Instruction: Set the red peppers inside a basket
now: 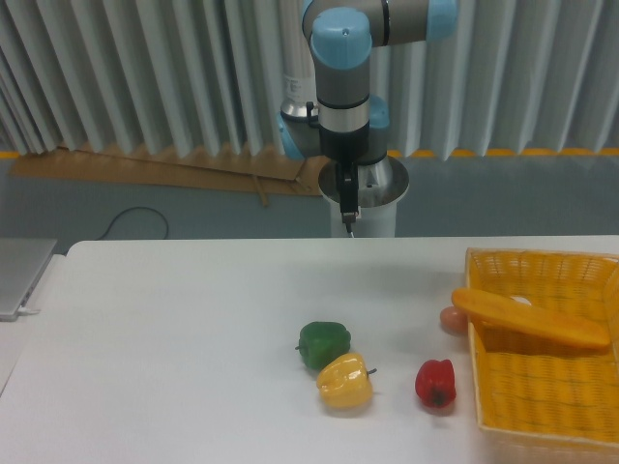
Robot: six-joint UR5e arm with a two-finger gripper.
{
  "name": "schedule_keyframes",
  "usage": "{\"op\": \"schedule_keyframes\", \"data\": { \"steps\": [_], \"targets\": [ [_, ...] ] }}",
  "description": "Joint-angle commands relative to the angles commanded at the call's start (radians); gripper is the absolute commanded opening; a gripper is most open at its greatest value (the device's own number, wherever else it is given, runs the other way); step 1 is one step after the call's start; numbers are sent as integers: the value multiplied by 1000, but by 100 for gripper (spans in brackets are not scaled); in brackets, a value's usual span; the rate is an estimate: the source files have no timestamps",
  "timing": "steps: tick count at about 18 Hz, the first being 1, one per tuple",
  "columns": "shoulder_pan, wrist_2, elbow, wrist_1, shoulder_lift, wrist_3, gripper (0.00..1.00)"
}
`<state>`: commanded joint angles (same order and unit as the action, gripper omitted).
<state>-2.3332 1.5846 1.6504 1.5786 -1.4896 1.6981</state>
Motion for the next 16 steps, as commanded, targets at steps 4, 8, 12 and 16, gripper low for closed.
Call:
{"op": "schedule_keyframes", "data": {
  "steps": [4,8,12,16],
  "targets": [
    [0,0,0,1,3,-9,100],
    [-2,5,-1,1,5,-9,100],
    [-2,3,0,1,3,-26,100],
    [-2,0,-4,0,2,-34,100]
  ]
}}
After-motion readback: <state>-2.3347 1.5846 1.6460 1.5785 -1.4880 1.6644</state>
